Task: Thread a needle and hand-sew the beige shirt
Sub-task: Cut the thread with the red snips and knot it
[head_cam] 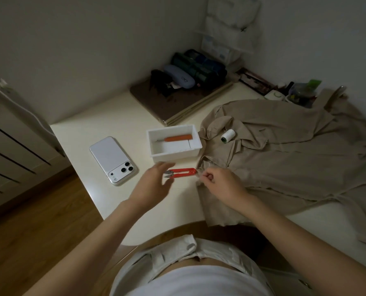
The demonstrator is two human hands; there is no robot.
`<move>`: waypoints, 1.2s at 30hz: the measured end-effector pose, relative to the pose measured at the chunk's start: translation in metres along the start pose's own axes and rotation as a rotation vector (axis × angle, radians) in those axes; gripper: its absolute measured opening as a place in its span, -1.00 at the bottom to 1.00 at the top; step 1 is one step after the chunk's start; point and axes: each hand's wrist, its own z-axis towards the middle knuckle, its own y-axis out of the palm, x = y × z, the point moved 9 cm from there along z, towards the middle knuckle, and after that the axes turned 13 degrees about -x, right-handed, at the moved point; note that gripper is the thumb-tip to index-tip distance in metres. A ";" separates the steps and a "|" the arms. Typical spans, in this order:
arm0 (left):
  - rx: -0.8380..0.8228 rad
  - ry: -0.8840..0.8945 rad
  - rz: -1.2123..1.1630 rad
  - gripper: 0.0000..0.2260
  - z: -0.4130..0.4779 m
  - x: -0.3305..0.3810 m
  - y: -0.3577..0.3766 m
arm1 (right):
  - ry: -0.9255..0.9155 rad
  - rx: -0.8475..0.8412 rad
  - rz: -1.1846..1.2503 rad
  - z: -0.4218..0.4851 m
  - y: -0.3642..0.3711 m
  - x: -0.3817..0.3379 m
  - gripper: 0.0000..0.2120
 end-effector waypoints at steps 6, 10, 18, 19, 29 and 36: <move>-0.172 0.033 -0.350 -0.78 0.012 0.034 0.027 | -0.094 -0.011 0.088 0.003 0.003 -0.023 -0.90; -0.135 0.017 -0.299 -0.89 0.009 0.021 0.022 | -0.061 -0.027 0.134 0.000 0.002 -0.004 -0.91; -0.051 -0.097 -0.060 -0.83 0.004 -0.024 0.009 | 0.085 -0.023 0.087 -0.003 -0.001 0.048 -0.86; -0.056 -0.110 -0.018 -0.82 0.004 -0.029 0.010 | 0.094 -0.028 0.088 -0.003 -0.001 0.051 -0.85; -0.422 -0.291 0.157 -0.81 -0.004 -0.071 0.036 | -0.024 0.054 0.164 -0.004 -0.012 0.027 -0.89; -0.374 -0.164 0.208 -0.78 0.000 -0.041 0.036 | -0.174 0.206 0.316 -0.015 -0.033 -0.003 -0.91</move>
